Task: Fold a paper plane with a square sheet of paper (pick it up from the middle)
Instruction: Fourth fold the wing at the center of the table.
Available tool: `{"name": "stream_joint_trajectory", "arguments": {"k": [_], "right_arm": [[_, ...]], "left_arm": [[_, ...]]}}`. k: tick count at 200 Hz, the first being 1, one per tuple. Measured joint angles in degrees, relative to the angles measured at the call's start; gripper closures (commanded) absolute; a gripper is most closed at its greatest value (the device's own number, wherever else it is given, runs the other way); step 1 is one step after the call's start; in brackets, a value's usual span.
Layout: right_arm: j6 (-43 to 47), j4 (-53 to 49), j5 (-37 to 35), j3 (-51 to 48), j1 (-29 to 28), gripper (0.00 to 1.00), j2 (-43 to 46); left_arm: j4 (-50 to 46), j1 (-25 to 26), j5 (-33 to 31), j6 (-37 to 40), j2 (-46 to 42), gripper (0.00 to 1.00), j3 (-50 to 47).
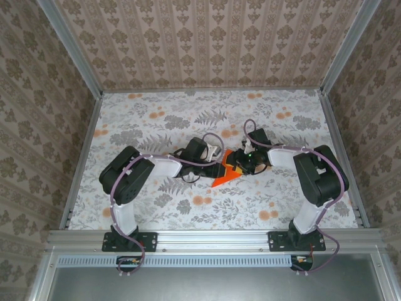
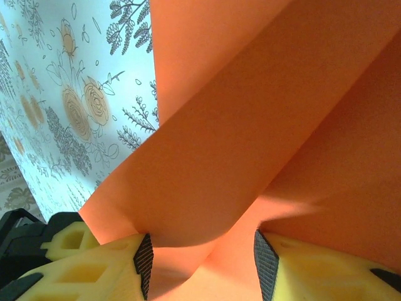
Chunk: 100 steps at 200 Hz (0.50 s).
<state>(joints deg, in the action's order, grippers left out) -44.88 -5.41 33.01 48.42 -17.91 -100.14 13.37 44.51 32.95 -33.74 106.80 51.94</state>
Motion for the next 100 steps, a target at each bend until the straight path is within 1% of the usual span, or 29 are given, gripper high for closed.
{"name": "stream_joint_trajectory", "arguments": {"k": [19, 42, 69, 100], "right_arm": [[0.15, -0.59, -0.02, 0.42, 0.0, 0.49, -0.24], [0.22, -1.11, -0.07, 0.79, 0.0, 0.49, -0.44], [0.63, -2.16, -0.26, 1.49, -0.04, 0.49, -0.85], [1.27, -3.32, -0.44, 2.43, -0.37, 0.45, -1.33]], "left_arm": [[-0.81, -0.42, -0.66, 0.13, -2.12, 0.59, -0.5], [-1.6, -0.74, -2.19, 0.33, -5.62, 0.61, -1.44], [-1.33, -0.79, -3.61, 0.31, -8.92, 0.67, -2.89], [-0.07, -0.68, -3.15, -0.11, -8.9, 0.77, -3.58]]}}
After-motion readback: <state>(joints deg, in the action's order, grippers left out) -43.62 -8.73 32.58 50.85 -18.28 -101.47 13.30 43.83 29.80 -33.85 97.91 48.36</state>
